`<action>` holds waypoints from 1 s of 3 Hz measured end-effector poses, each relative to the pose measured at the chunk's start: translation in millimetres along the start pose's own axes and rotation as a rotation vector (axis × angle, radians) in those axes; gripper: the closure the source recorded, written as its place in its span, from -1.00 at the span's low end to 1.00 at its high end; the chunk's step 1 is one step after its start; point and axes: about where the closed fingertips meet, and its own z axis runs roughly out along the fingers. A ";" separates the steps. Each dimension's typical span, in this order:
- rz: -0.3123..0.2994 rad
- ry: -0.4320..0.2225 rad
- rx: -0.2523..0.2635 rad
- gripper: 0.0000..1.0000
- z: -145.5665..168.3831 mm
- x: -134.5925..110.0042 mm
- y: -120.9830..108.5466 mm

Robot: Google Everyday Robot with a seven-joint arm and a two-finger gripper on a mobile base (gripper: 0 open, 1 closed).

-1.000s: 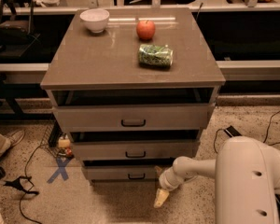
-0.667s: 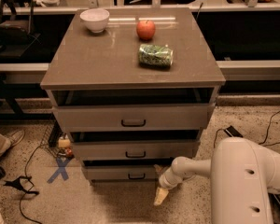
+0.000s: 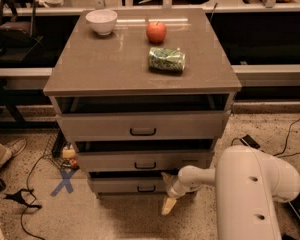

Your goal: Open bottom drawer

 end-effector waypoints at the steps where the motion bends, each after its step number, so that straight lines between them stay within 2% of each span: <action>1: -0.015 0.012 0.006 -1.00 16.2 -3.8 -11.8; 2: 0.002 0.031 0.011 -1.00 35.9 1.2 -29.0; 3: 0.049 0.051 0.040 -0.66 42.2 20.7 -45.3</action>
Offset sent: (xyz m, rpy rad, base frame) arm 0.0702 0.0155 -0.0444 -0.0517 -0.0175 -0.0478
